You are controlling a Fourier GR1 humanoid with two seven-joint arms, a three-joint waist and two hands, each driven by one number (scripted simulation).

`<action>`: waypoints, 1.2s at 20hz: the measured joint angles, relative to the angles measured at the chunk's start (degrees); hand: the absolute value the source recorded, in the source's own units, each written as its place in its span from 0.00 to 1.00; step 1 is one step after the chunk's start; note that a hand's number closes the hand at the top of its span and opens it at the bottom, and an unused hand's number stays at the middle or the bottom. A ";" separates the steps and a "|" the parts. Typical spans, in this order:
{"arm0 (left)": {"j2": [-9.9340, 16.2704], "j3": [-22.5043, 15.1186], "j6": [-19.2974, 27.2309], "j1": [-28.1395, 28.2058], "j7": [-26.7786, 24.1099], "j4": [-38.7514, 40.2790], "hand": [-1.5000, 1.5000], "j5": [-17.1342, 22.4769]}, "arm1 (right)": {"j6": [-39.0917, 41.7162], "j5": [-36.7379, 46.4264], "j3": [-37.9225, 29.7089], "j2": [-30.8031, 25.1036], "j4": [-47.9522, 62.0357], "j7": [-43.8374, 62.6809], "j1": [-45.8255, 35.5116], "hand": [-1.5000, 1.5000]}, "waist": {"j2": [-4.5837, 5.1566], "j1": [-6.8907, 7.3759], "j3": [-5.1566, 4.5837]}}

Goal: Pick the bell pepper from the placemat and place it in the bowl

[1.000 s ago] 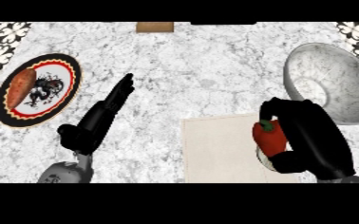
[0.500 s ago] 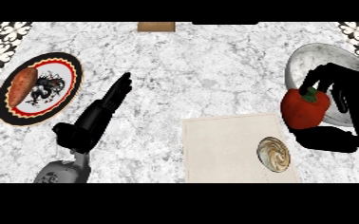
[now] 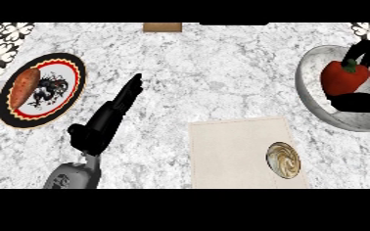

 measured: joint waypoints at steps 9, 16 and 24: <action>-0.47 0.40 -0.52 -0.67 0.69 -0.34 0.50 -0.17 | 0.94 0.79 -3.04 -3.78 23.10 -8.40 -5.87 1.00 | 0.16 0.62 0.01; -0.87 0.49 -0.95 -0.42 -0.49 0.88 0.50 -0.61 | 6.87 -4.57 -5.02 -3.86 40.04 -15.89 -13.24 0.00 | 0.23 0.84 0.04; -0.76 0.96 -1.55 0.75 -0.90 0.00 0.50 -0.81 | 1.17 -9.75 -12.05 -3.48 49.12 -22.98 -18.95 0.00 | 0.10 0.43 0.02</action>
